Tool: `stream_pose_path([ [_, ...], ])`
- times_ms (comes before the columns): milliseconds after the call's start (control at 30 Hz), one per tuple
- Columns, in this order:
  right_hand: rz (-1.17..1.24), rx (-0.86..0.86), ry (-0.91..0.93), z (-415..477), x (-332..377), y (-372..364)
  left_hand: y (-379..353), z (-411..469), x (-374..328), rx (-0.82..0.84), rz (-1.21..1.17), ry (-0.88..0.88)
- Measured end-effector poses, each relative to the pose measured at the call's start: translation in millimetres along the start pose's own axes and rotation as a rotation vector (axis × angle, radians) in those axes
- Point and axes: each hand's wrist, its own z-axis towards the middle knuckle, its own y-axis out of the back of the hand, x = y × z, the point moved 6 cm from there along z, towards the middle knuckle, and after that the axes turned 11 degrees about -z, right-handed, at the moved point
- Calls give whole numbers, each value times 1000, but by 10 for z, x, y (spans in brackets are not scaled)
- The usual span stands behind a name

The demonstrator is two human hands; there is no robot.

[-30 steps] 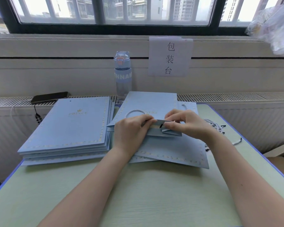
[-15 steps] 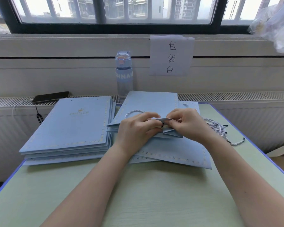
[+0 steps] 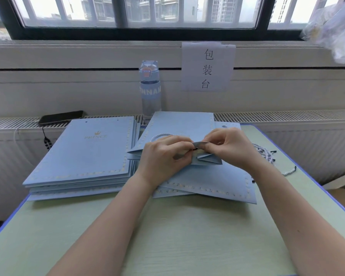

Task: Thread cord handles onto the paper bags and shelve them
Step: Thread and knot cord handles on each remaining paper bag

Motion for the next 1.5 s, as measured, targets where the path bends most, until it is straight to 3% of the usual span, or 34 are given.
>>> stream_pose_path([
  [100,19,-2,-16,-13,-1,28,22,1,38,28,-116,77],
  [267,41,6,-30,-19,-41,92,86,2,137,126,88,97],
  [400,127,-39,-60,5,-179,269,264,-5,264,2,102,118],
  [500,191,22,-16,-18,-180,277,323,19,253,-59,76,117],
  [700,-162,138,219,-10,-130,70,329,18,233,-119,75,129],
  [833,-242,-85,303,50,-246,157,360,34,231,-174,70,106],
  [933,-139,-327,300,29,-274,309,368,59,192,-195,92,83],
  [1033,31,-458,201,17,-301,423,392,67,239,-166,-65,210],
  [1333,555,-641,181,-42,52,577,499,110,429,-455,-465,635],
  [1500,448,-585,128,213,273,768,525,337,533,-589,-603,809],
])
